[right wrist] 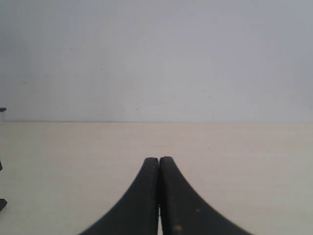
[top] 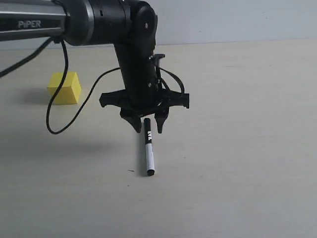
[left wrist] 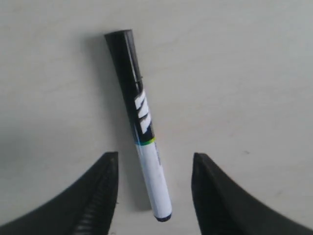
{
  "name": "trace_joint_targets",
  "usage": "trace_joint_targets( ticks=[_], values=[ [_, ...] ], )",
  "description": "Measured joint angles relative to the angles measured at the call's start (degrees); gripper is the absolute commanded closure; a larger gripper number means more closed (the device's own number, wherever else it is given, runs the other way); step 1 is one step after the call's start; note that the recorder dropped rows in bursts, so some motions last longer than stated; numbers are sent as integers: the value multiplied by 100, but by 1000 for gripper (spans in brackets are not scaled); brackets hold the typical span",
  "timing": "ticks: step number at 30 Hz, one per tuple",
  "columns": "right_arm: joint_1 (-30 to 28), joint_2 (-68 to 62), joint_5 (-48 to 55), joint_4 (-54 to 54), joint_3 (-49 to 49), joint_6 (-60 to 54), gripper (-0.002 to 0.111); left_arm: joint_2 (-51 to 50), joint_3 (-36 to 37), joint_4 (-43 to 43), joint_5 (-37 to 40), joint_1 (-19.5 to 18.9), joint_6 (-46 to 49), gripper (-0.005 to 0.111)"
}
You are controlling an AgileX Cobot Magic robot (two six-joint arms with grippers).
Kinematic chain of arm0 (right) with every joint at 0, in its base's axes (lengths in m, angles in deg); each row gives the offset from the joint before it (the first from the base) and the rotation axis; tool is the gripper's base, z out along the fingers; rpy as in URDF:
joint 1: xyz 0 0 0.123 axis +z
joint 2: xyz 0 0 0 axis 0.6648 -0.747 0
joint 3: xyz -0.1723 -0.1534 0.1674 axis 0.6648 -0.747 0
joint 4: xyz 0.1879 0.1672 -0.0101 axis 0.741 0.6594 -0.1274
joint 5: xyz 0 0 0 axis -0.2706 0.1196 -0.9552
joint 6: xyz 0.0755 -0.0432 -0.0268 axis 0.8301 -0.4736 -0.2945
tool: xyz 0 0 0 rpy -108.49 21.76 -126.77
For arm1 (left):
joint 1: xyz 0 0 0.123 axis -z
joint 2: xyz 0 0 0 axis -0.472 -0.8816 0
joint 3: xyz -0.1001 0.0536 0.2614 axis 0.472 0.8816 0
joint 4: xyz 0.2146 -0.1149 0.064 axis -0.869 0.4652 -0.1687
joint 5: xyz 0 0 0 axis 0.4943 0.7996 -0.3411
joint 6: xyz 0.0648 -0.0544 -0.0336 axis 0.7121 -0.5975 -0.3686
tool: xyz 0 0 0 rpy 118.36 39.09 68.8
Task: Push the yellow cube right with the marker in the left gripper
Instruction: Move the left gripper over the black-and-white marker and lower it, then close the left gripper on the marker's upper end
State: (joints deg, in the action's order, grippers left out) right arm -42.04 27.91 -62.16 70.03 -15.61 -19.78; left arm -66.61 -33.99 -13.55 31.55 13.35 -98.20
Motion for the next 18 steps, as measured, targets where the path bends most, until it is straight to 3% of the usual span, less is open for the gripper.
trace_joint_targets(
  ticks=[18],
  values=[
    [0, 0, 0, 0, 0, 0, 108, -527, -17, -7, -7, 38, -312, 60]
  ],
)
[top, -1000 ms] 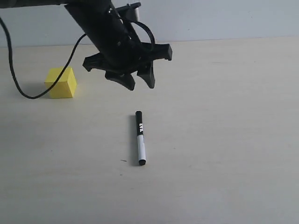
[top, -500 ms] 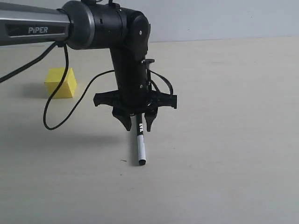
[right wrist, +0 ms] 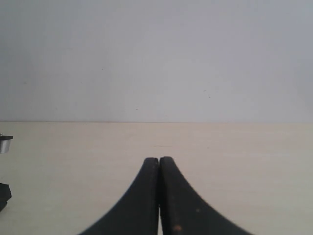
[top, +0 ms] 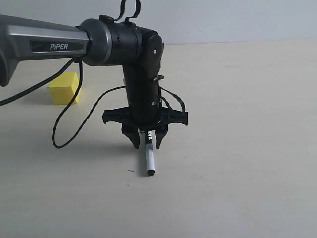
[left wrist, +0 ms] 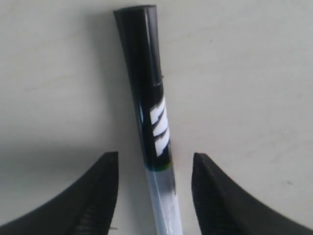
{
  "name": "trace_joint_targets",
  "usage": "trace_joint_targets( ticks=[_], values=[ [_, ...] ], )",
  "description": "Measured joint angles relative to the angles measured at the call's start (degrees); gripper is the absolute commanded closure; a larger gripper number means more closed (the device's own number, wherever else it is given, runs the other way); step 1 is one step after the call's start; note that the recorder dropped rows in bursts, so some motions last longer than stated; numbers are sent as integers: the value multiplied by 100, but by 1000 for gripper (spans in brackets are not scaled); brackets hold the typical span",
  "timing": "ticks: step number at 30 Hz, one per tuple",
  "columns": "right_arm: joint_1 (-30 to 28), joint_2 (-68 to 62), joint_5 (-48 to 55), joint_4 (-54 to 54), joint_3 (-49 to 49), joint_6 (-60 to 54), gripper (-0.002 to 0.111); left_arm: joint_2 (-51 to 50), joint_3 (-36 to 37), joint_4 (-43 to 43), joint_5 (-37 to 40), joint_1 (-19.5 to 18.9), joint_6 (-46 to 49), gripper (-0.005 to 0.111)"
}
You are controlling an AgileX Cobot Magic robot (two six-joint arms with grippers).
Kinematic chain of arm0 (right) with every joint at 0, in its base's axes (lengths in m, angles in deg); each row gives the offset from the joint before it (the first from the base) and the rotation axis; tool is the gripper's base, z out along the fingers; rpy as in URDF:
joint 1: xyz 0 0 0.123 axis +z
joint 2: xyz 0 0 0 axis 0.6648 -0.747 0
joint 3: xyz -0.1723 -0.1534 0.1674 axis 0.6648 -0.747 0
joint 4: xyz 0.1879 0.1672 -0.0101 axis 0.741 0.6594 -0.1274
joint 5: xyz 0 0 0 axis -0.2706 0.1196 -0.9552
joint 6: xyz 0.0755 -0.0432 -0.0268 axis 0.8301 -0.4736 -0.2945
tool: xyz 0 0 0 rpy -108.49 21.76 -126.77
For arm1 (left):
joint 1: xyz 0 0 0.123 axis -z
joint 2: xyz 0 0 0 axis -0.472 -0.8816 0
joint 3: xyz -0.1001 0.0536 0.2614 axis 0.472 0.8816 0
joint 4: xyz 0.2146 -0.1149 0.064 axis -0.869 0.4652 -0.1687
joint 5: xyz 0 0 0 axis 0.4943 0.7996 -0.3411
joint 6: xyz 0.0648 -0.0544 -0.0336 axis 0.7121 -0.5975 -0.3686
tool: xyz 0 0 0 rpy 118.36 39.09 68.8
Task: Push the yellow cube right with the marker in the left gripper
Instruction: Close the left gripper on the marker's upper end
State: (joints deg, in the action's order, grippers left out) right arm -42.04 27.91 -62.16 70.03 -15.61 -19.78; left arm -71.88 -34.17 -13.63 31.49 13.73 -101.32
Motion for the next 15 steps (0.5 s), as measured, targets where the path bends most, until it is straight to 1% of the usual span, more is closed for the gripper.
trace_joint_targets(
  ticks=[7, 9, 10, 11, 14, 15],
  values=[
    [0, 0, 0, 0, 0, 0, 108, -135, -9, 0, -90, 0, -26, 60],
    [0, 0, 0, 0, 0, 0, 108, -147, -9, 0, -90, 0, -26, 62],
    [0, 0, 0, 0, 0, 0, 108, -147, -23, 0, -90, 0, -26, 65],
    [0, 0, 0, 0, 0, 0, 108, -147, -23, 0, -90, 0, -26, 70],
    [0, 0, 0, 0, 0, 0, 108, -147, -23, -30, -62, 0, 152, 94],
    [0, 0, 0, 0, 0, 0, 108, -147, -23, -42, -49, 0, 285, 103]
  ],
)
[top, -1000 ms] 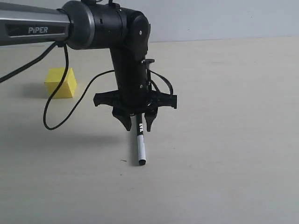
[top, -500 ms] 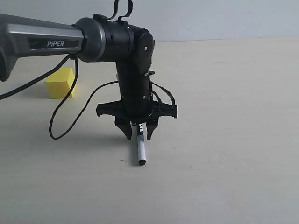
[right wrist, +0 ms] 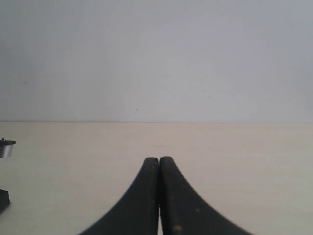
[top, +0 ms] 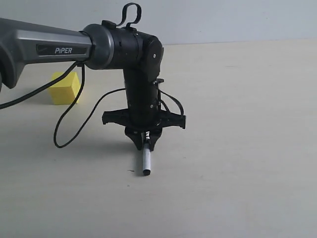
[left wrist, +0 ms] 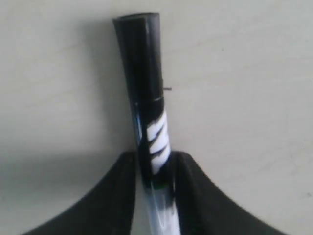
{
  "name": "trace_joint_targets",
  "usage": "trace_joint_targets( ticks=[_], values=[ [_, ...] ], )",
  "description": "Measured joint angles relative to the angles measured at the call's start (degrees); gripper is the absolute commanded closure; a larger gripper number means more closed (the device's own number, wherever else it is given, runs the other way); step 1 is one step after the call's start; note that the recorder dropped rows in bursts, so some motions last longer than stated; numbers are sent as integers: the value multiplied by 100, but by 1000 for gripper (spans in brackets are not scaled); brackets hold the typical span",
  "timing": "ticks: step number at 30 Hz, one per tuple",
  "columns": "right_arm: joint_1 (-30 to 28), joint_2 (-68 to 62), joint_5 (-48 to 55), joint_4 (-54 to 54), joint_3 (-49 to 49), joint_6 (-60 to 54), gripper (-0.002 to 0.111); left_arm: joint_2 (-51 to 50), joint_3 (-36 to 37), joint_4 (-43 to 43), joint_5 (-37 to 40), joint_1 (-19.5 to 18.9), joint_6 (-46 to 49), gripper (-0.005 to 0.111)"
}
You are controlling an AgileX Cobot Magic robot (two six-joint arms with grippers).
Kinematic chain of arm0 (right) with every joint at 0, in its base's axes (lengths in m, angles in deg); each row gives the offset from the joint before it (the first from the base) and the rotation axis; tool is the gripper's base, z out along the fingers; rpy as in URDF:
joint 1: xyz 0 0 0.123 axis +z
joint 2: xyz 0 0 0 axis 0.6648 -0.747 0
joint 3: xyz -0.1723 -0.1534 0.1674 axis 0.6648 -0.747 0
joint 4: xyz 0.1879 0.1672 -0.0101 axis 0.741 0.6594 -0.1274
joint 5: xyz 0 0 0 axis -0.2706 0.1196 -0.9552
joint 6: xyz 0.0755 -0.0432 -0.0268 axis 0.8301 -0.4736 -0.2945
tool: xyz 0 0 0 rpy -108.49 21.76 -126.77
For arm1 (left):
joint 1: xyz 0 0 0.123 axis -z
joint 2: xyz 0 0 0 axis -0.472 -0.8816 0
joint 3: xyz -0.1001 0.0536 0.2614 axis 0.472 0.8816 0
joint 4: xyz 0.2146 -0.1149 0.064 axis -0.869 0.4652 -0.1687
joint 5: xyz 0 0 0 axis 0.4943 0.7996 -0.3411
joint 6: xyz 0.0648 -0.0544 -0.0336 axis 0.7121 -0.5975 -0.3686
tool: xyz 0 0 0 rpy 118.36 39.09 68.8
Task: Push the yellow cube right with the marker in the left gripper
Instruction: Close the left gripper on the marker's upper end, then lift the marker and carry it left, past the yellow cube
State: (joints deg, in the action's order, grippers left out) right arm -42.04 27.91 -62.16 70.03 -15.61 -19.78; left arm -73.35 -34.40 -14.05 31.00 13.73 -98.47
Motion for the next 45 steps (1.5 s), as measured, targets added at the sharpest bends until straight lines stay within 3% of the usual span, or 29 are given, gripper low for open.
trace_joint_targets(
  ticks=[4, 10, 18, 25, 35, 41, 45],
  values=[
    [0, 0, 0, 0, 0, 0, 108, 0, -4, -12, 0, -12, 739, 106],
    [0, 0, 0, 0, 0, 0, 108, 94, -295, -147, 22, -97, 2786, 107],
    [0, 0, 0, 0, 0, 0, 108, 1622, -469, -397, 78, -237, 5279, 107],
    [0, 0, 0, 0, 0, 0, 108, 1886, 315, -250, 219, -298, 5472, 107],
    [0, 0, 0, 0, 0, 0, 108, 2168, 500, -2319, 456, -489, 6247, 107],
    [0, 0, 0, 0, 0, 0, 108, 2168, 479, -3147, 343, -1068, 7616, 107],
    [0, 0, 0, 0, 0, 0, 108, 2168, 479, -3213, 477, -1500, 7825, 107]
  ],
)
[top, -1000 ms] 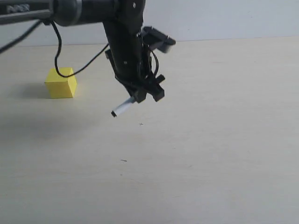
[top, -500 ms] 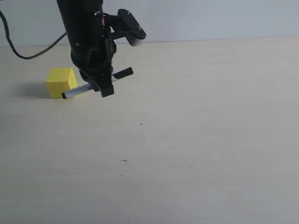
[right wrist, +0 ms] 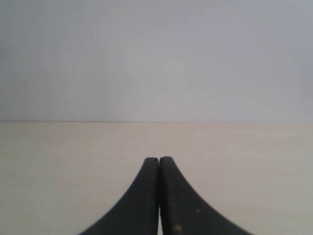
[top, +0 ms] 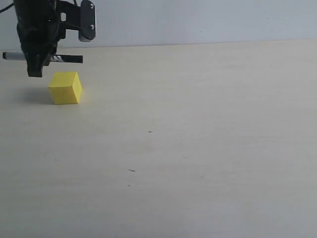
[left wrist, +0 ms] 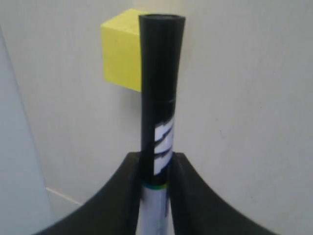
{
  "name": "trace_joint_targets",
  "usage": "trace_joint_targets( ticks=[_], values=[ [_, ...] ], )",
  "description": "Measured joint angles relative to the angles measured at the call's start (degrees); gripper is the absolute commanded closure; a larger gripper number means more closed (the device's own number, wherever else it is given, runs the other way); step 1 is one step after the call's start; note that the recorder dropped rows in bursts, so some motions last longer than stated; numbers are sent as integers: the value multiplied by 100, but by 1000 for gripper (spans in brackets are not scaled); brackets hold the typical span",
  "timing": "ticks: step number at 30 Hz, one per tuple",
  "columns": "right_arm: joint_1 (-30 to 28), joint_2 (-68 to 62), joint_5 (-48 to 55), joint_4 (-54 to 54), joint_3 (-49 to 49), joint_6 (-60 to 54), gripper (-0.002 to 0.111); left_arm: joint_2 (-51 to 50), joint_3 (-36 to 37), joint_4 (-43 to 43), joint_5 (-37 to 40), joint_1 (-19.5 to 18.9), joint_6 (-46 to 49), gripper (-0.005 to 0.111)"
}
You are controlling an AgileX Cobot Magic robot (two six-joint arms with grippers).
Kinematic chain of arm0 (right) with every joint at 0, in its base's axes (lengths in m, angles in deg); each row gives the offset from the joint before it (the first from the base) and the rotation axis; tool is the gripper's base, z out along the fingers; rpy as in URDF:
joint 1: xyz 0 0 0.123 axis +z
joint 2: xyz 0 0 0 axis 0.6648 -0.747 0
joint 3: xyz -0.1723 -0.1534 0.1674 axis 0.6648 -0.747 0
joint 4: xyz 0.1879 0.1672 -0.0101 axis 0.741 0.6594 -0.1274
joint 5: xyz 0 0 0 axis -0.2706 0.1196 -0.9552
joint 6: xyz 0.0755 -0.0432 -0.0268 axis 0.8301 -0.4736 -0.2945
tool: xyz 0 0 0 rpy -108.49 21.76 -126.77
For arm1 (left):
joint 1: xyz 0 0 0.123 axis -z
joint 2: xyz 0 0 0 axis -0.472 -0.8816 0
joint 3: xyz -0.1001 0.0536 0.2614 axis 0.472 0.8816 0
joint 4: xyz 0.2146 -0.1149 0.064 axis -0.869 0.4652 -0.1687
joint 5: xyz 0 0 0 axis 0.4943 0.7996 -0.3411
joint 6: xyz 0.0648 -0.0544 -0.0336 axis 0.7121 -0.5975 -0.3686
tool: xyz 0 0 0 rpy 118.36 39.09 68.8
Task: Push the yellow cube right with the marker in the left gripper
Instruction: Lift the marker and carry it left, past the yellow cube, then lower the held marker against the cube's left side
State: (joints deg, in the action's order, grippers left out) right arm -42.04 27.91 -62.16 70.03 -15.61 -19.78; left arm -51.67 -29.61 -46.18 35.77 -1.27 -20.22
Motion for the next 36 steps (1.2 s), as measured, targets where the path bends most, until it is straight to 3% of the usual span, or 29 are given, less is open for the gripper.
trace_joint_targets(
  ticks=[8, 16, 25, 31, 36],
  values=[
    [0, 0, 0, 0, 0, 0, 108, 0, 0, 1572, -1, -1187, 1285, 107],
    [0, 0, 0, 0, 0, 0, 108, -341, 0, 1586, -1381, -2006, 1953, 107],
    [0, 0, 0, 0, 0, 0, 108, -1177, -645, 1824, -1327, -2880, 3130, 107],
    [0, 0, 0, 0, 0, 0, 108, -1676, -949, 1753, -569, -3094, 3429, 107],
    [0, 0, 0, 0, 0, 0, 108, -1749, -957, 1787, -608, -3094, 3661, 107]
  ],
)
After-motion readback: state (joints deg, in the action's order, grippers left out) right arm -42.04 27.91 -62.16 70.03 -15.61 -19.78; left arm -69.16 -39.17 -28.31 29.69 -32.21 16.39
